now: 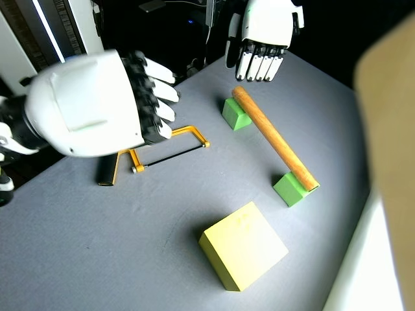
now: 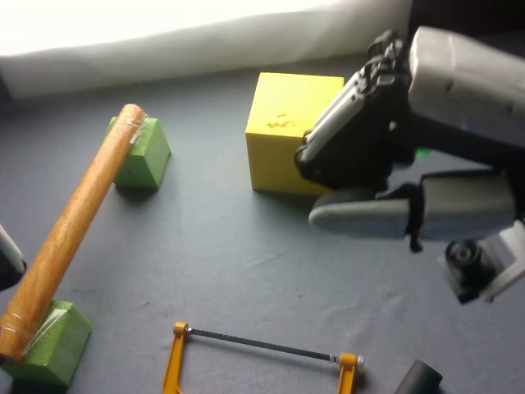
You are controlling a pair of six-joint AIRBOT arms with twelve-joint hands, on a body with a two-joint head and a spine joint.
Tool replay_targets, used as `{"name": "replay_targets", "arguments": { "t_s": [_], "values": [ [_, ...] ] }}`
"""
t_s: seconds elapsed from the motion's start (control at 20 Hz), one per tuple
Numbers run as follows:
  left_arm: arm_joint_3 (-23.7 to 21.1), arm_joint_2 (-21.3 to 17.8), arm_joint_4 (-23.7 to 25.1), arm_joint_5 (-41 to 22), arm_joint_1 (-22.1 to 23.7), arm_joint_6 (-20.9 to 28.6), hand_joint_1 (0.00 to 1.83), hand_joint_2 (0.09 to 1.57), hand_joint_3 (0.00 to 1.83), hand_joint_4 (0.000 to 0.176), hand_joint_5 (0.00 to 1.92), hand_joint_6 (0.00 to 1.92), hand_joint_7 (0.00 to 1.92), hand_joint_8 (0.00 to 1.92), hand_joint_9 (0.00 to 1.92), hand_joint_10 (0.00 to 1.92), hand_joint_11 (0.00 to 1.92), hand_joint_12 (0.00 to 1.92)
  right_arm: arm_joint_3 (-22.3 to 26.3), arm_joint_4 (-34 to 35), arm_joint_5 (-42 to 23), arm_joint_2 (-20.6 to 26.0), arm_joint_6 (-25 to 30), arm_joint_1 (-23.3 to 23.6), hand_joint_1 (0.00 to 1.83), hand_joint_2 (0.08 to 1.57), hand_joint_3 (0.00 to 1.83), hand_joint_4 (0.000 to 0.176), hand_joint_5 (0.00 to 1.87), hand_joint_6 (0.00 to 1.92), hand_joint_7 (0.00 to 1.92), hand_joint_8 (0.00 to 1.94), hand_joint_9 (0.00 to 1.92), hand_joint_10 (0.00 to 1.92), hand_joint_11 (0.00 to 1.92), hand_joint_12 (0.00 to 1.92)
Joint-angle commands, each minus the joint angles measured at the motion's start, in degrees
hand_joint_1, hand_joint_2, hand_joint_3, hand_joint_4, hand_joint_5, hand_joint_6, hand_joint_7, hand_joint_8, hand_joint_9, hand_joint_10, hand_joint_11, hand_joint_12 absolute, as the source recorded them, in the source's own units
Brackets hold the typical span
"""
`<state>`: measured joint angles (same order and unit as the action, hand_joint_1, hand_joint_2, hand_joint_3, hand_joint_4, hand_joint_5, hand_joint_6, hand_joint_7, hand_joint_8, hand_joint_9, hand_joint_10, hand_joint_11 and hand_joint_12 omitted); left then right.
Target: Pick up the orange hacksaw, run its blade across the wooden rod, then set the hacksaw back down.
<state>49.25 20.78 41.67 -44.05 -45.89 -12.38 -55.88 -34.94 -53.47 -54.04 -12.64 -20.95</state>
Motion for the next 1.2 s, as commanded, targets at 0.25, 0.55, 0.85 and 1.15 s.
{"name": "replay_targets", "arguments": {
  "t_s": [0.25, 0.55, 0.85, 1.15],
  "values": [
    [4.1, -0.2, -3.1, -13.9, 1.9, 0.5, 0.68, 1.38, 0.00, 0.000, 1.32, 1.92, 1.42, 1.92, 1.46, 1.92, 1.54, 1.92, 0.8, -2.0, -8.6, 1.8, 0.7, 3.4, 0.62, 1.35, 0.00, 0.000, 1.19, 1.92, 1.31, 1.94, 1.47, 1.92, 1.65, 1.92],
    [5.5, -0.4, 0.7, -22.1, 2.2, 2.8, 0.70, 1.37, 0.00, 0.000, 1.28, 1.92, 1.37, 1.92, 1.42, 1.92, 1.50, 1.92, 2.1, -2.0, -13.2, 2.5, -1.2, 2.0, 0.65, 1.35, 0.00, 0.000, 1.15, 1.92, 1.28, 1.94, 1.45, 1.92, 1.63, 1.92],
    [8.6, -0.2, 0.6, -23.3, 0.6, 3.0, 0.69, 1.38, 0.00, 0.000, 1.25, 1.92, 1.35, 1.92, 1.40, 1.92, 1.49, 1.92, 2.1, -2.0, -15.4, 3.1, -3.5, 2.0, 0.67, 1.35, 0.00, 0.000, 1.12, 1.92, 1.27, 1.94, 1.43, 1.92, 1.61, 1.92],
    [9.9, 0.3, 0.6, -25.3, 0.6, 4.2, 0.70, 1.38, 0.00, 0.000, 1.24, 1.92, 1.34, 1.92, 1.40, 1.92, 1.49, 1.92, 1.9, -4.8, -17.2, 6.9, -7.1, 2.3, 0.68, 1.34, 0.00, 0.000, 1.13, 1.92, 1.26, 1.94, 1.42, 1.92, 1.60, 1.92]
  ]
}}
